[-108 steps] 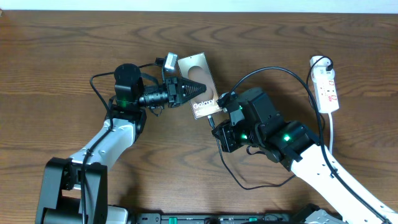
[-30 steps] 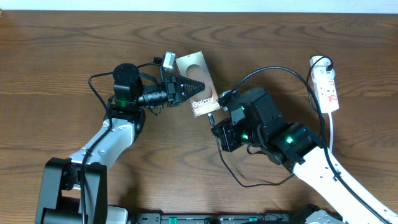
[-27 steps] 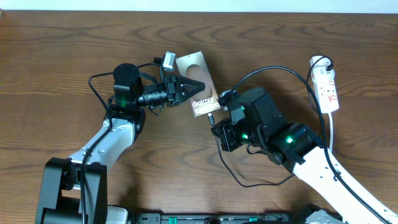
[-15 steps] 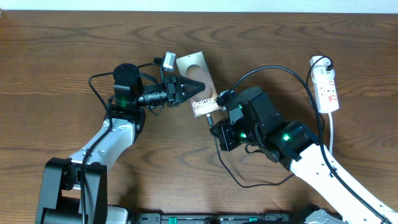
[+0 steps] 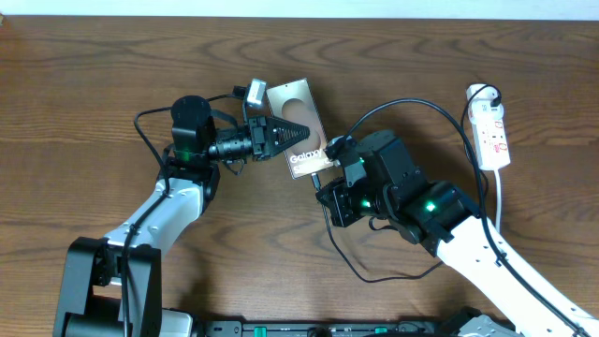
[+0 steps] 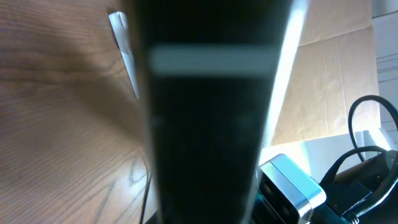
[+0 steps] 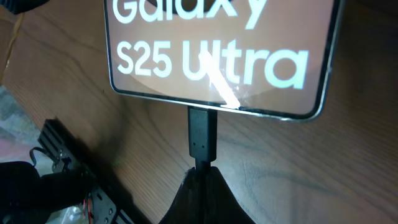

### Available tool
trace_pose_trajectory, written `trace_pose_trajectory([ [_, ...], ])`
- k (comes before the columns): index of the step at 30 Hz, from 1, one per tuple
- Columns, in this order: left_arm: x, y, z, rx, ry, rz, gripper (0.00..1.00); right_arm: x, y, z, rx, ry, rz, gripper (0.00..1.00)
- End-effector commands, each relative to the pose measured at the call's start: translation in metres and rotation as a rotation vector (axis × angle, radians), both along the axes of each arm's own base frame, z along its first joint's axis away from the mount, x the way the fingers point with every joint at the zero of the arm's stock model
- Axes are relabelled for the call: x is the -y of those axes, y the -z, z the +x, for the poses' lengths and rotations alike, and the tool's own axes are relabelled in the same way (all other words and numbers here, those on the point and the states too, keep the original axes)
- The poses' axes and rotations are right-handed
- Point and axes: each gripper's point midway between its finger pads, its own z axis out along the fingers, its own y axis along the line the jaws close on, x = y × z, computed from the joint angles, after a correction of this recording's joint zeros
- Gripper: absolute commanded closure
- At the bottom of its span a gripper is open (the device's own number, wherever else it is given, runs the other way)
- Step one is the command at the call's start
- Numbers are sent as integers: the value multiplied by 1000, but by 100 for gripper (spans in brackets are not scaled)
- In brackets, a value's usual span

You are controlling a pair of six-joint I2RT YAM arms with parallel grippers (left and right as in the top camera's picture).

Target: Plug charger to phone and switch on socket

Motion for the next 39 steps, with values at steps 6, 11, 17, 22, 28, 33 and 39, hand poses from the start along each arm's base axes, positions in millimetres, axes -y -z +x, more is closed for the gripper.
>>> trace_pose_trajectory([
  [6, 2, -12, -4, 87, 36, -3, 93, -1, -2, -1, -11, 2, -2, 99],
  [11, 2, -12, -4, 94, 36, -2, 93, -2, -2, -3, -16, -2, 2, 99],
  [17, 2, -12, -4, 108, 36, 1, 93, -3, -2, -5, -28, -12, 8, 99],
  [22, 2, -12, -4, 108, 36, 1, 93, -4, -3, -6, -29, -16, 15, 99],
  [28, 2, -12, -4, 108, 36, 1, 93, -5, -4, -5, -23, -16, 19, 99],
  [33, 2, -12, -4, 108, 36, 1, 93, -4, -3, -3, -17, -8, 12, 99],
  [39, 2, -12, -4, 108, 36, 1, 93, -2, -5, -2, -7, -1, 10, 99],
])
